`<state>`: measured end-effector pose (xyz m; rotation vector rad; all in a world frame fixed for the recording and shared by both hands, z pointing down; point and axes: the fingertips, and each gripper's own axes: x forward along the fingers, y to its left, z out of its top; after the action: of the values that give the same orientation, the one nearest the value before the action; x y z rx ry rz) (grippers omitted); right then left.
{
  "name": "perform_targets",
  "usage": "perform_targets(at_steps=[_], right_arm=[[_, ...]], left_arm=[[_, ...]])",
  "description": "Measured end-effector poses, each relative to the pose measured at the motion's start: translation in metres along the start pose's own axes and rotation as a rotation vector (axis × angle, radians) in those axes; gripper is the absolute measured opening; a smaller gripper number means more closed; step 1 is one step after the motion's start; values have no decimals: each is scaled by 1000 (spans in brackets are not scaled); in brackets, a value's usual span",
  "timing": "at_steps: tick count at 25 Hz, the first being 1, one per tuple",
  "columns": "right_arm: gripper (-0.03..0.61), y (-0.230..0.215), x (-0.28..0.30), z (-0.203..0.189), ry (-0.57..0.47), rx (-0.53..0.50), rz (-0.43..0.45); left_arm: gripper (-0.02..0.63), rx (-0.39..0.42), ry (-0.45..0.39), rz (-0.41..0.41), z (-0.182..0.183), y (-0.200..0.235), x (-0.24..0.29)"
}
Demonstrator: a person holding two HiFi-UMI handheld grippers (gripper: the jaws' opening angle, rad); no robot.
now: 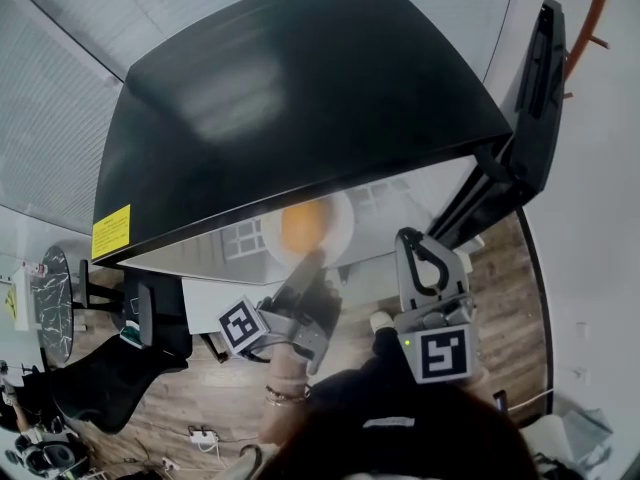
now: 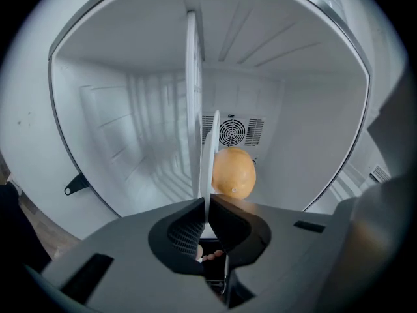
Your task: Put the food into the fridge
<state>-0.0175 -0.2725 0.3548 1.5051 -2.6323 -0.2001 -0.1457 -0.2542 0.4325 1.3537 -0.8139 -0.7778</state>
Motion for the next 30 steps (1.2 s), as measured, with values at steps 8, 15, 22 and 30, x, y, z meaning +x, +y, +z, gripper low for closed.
perform_targets(at_steps=[8, 15, 22, 30], right_arm=[[-5, 0, 4, -3, 3, -11, 15], [-5, -3, 4, -5, 0, -1, 14], [-5, -4, 2, -8, 11, 7, 11], [-5, -7, 2, -8, -5, 14, 4]], left_arm=[[15, -34, -9, 4, 4, 5, 5], [30, -52, -16, -20, 7, 3, 7], [32, -49, -19, -19, 10, 5, 9], [32, -55, -12, -29, 13, 5, 15]])
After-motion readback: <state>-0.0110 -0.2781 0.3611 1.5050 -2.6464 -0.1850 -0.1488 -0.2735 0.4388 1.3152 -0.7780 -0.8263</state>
